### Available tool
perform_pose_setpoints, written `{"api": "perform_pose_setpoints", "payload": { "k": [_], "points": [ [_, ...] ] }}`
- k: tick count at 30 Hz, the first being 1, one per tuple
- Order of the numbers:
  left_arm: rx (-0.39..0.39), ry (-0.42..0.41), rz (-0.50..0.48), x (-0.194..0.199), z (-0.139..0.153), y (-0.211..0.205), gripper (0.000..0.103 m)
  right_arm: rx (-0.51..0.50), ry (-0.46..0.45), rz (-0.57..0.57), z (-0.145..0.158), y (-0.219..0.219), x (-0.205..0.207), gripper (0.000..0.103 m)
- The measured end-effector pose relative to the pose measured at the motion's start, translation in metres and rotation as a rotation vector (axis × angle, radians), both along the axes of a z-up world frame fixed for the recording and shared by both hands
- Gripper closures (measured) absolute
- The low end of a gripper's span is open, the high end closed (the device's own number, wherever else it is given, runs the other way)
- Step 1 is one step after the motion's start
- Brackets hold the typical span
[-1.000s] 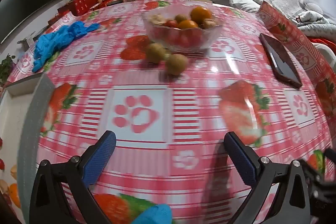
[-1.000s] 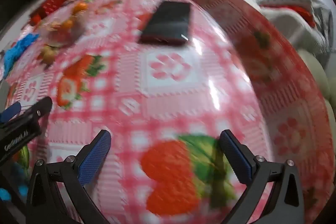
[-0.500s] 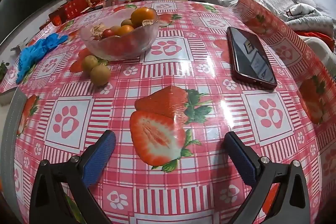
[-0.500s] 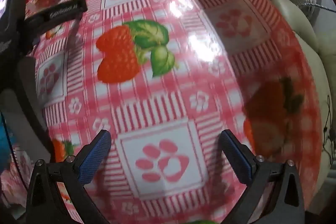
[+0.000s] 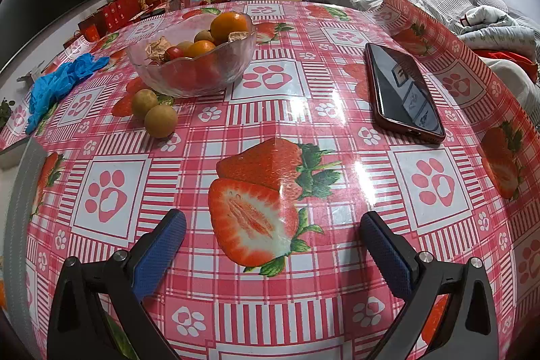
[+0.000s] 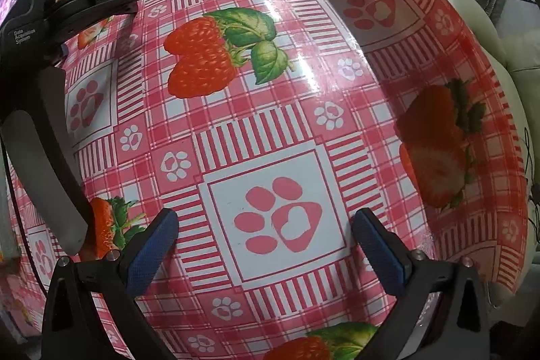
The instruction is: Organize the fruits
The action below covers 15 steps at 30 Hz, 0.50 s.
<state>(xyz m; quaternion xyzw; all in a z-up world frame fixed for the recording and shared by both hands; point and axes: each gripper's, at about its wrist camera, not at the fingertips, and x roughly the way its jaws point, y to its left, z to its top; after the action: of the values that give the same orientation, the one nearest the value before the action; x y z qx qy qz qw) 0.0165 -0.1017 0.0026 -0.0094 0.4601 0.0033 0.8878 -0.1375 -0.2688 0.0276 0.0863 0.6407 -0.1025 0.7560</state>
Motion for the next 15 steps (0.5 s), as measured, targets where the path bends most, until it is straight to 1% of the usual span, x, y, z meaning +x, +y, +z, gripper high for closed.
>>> {"api": "perform_pose_setpoints", "payload": {
  "k": [2,5,9,11,12,13,14,15],
  "points": [
    [0.000,0.000,0.000,0.000,0.000,0.000,0.000,-0.011,-0.012,-0.014,-0.001,0.008,-0.006,0.000],
    [0.000,0.000,0.000,0.000,0.000,0.000,0.000,-0.015,-0.023,-0.030,-0.004,0.028,-0.025,0.000],
    [0.000,0.000,0.000,0.000,0.000,0.000,0.000,-0.012,-0.022,-0.035,-0.007,0.035,-0.042,0.000],
    [0.000,0.000,0.000,0.000,0.000,0.000,0.000,-0.013,-0.026,-0.033,-0.011,0.047,-0.063,0.000],
    [0.000,0.000,0.000,0.000,0.000,0.000,0.000,-0.009,-0.026,-0.034,-0.012,0.040,-0.061,0.000],
    [0.000,0.000,0.000,0.000,0.000,0.000,0.000,-0.003,-0.023,-0.034,-0.015,0.026,-0.050,0.000],
    [0.000,0.000,0.000,0.000,0.000,0.000,0.000,-0.003,-0.020,-0.033,-0.008,0.025,-0.044,0.000],
    [0.000,0.000,0.000,0.000,0.000,0.000,0.000,-0.004,-0.013,-0.028,-0.003,0.029,-0.026,0.000]
  ]
}}
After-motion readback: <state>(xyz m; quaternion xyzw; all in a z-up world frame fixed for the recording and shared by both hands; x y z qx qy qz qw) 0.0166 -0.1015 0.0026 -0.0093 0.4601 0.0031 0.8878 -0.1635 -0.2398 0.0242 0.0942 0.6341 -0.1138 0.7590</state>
